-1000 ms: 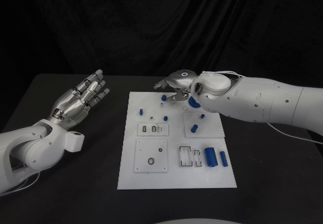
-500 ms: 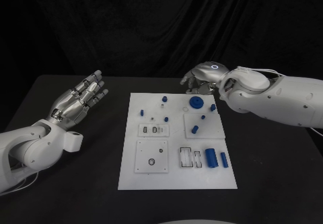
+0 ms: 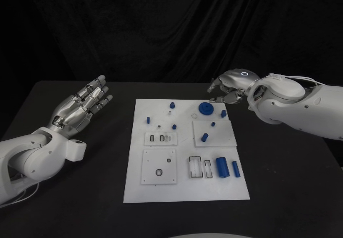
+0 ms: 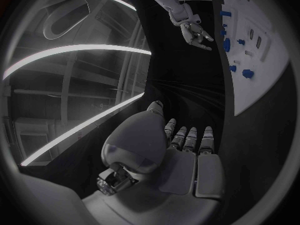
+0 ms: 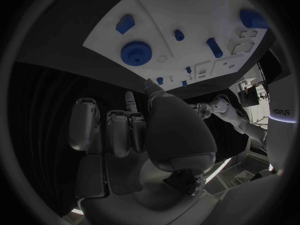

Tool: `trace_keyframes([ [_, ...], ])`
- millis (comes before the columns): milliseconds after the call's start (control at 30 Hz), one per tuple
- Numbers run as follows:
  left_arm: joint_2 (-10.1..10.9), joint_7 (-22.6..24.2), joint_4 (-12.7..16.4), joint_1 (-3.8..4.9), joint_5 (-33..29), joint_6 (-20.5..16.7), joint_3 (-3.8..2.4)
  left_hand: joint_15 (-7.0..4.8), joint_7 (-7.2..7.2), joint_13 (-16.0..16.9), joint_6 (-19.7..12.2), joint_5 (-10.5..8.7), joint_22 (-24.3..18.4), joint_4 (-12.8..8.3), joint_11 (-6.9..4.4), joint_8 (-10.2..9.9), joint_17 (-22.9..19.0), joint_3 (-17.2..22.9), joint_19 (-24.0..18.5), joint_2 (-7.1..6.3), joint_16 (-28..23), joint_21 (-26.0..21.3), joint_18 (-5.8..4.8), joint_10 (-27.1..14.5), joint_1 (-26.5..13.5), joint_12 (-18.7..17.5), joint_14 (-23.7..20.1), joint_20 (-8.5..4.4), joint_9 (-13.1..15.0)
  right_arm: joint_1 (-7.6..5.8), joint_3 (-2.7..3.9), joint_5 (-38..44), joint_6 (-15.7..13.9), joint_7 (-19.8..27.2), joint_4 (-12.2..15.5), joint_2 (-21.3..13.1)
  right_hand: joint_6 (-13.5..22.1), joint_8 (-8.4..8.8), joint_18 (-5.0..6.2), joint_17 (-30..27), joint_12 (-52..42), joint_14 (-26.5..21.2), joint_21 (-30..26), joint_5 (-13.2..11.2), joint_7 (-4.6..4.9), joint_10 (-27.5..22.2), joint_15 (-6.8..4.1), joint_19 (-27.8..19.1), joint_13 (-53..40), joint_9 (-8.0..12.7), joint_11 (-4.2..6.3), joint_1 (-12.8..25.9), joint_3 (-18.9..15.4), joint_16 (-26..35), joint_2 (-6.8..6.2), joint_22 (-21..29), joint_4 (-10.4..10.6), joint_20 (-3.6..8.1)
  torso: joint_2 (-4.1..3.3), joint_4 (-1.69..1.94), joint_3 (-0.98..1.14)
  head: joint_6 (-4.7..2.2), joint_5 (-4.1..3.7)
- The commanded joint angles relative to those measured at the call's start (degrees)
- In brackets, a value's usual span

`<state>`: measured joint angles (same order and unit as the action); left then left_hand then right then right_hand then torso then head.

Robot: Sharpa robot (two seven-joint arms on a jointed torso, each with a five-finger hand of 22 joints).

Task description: Assemble the parts on the task board

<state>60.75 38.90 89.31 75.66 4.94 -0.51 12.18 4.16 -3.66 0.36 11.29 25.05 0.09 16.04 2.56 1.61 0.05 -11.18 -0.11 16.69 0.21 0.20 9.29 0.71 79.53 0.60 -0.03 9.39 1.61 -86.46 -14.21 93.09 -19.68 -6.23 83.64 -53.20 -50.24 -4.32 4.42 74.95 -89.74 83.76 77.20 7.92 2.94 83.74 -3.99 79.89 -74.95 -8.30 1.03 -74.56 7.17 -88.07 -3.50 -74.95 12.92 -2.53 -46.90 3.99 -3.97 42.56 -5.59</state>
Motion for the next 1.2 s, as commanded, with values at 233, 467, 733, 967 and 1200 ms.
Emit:
trace_keyframes([
  [233, -0.46, 12.82, -0.53, 0.02, -0.27, 1.64, -0.06, 0.6, 0.41, -0.07, 0.06, 0.43, -0.09, 0.01, 0.24, -0.02, -0.05, 0.52, 0.11, -0.15, -0.21, -0.2, 0.13, 0.01, 0.86, -0.18, 0.03, 0.67, 0.04, 1.35, 0.02, -0.04, 3.17, -4.76, -1.24, 0.98, 1.12, 0.72, -1.26, 14.03, -0.26, 5.75, 2.16, -2.1, -0.34, 6.26, -0.41, 1.72, -15.05, 0.25, 0.57, 1.41, -0.73, -1.34, -0.13, -6.92, 1.37, 0.34, 0.01, 0.0, -0.03, 0.24, 0.17],
  [467, -0.63, 12.57, -1.01, -0.01, -0.27, 2.06, -0.06, 0.84, 0.42, -0.06, 0.08, 0.7, -0.09, -0.08, 0.28, -0.02, -0.05, 0.65, 0.11, -0.15, -0.21, -0.2, 0.12, 0.01, 1.11, -0.17, 0.03, 0.9, 0.05, 2.18, 0.03, -0.04, 2.8, -4.72, -1.89, 2.28, 2.78, 0.68, -1.26, 13.75, -0.26, 5.63, 2.29, -0.96, -1.07, 6.26, -0.83, 1.84, -15.05, 0.91, 1.11, 0.56, -0.49, -1.15, 0.15, -7.22, 0.83, 0.67, 0.01, -0.05, -0.08, 0.25, 0.08],
  [733, -0.45, 12.32, -1.12, -0.03, -0.27, 2.33, -0.06, 1.04, 0.55, -0.05, 0.15, 0.97, -0.09, -0.17, 0.44, 0.0, -0.05, 0.78, 0.11, -0.17, -0.21, -0.2, 0.11, 0.05, 1.36, -0.15, 0.03, 1.1, 0.06, 2.77, 0.03, -0.04, 3.2, -4.34, -2.87, 3.43, 2.73, 0.58, -1.15, 13.27, -0.26, 5.41, 1.9, -0.72, -1.24, 6.26, -0.93, 1.55, -15.05, 0.98, 1.24, 0.22, -0.4, -0.85, 0.18, -6.98, 0.55, 0.77, 0.03, 0.05, -0.08, 0.33, 0.08],
  [967, -0.52, 12.27, -1.17, -0.04, -0.27, 2.52, -0.06, 1.19, 0.7, -0.03, 0.26, 1.44, -0.09, -0.38, 0.68, 0.02, -0.05, 0.96, 0.11, -0.2, -0.21, -0.2, 0.12, 0.11, 1.71, -0.11, 0.03, 1.29, 0.08, 3.75, 0.03, -0.04, 3.77, -3.92, -3.75, 4.18, 1.59, 0.04, -1.13, 13.08, -0.26, 5.31, 1.69, -1.44, -0.68, 6.26, -0.89, 1.42, -15.05, 0.82, 1.0, 0.1, -0.51, -0.69, 0.23, -6.98, 0.3, 0.84, 0.03, -0.04, -0.07, 0.48, 0.2],
  [1200, -0.59, 12.06, -1.25, -0.04, -0.27, 2.75, -0.06, 1.23, 0.76, -0.03, 0.36, 1.56, -0.09, -0.43, 0.71, 0.04, -0.05, 1.01, 0.11, -0.21, -0.21, -0.2, 0.13, 0.11, 1.79, -0.12, 0.03, 1.33, 0.09, 4.14, 0.04, -0.04, 4.51, -4.06, -4.05, 4.55, 1.06, -0.14, -1.13, 13.01, -0.26, 5.28, 1.61, -1.76, -0.31, 6.26, -0.76, 1.39, -15.05, 0.67, 0.79, -0.16, -0.57, -0.62, 0.15, -7.02, -0.03, 0.76, 0.01, -0.05, -0.02, 0.6, 0.22],
])
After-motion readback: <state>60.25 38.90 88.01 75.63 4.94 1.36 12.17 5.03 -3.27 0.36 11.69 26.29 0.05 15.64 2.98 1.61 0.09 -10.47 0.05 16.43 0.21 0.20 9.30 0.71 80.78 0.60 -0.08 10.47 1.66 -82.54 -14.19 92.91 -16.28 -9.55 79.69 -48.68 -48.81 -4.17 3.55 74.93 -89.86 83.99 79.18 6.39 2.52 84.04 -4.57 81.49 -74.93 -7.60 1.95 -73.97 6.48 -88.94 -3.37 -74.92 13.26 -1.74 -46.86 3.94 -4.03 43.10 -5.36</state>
